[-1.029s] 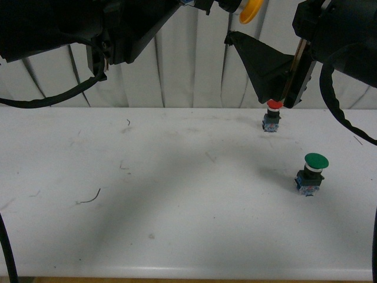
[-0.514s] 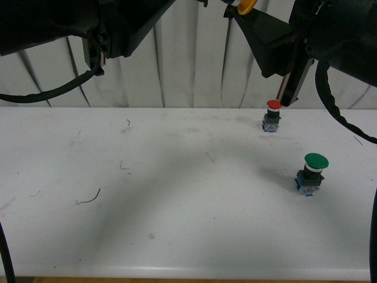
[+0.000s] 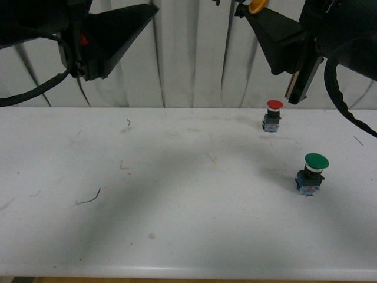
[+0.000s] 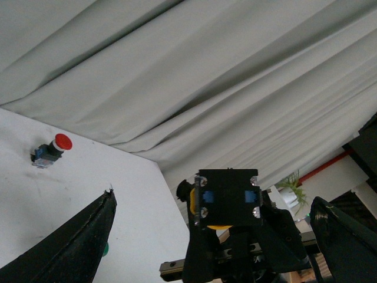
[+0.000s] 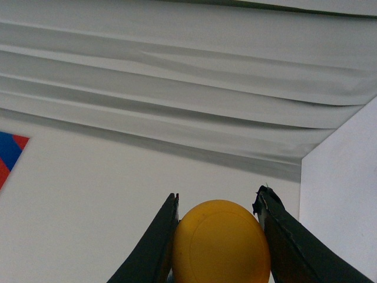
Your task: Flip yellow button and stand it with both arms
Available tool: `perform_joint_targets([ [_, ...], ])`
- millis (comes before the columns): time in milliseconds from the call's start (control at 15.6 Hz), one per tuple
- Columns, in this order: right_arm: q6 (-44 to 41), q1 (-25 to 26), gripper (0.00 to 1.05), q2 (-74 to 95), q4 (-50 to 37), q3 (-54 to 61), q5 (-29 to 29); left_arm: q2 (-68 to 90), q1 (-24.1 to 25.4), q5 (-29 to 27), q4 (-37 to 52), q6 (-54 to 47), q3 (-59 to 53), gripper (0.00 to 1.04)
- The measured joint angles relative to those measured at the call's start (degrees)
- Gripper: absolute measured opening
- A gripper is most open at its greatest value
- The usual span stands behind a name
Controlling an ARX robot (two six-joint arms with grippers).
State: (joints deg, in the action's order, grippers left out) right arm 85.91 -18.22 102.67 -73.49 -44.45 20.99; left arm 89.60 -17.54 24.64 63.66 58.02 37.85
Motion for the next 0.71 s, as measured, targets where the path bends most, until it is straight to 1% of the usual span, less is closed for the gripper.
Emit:
perform_joint_targets([
  [64, 0.0, 0.35, 0.36, 0.15, 0.02, -0.07, -0.07, 0.0, 0.63, -0.04, 0.09, 0.02, -0.77, 0.97],
  [257, -0.02, 0.28, 0.36, 1.03, -0.04, -0.07, -0.26, -0.09, 2.62, -0.37, 1.6, 0.04, -3.56, 0.98],
  [322, -0.04, 0.28, 0.36, 1.99, -0.11, -0.07, -0.48, 0.2, 6.71, -0.46, 2.95, 0.55, -6.73, 0.98],
  [386, -0.22, 0.24, 0.36, 2.64, 0.0, 0.09, -0.66, 0.61, 8.83, -0.33, 3.63, 1.14, -7.82, 0.98],
  [707, -0.46, 0.22, 0.36, 3.63, 0.04, 0.85, -0.87, 1.05, 11.47, 0.13, 4.72, 2.12, -9.25, 0.98],
])
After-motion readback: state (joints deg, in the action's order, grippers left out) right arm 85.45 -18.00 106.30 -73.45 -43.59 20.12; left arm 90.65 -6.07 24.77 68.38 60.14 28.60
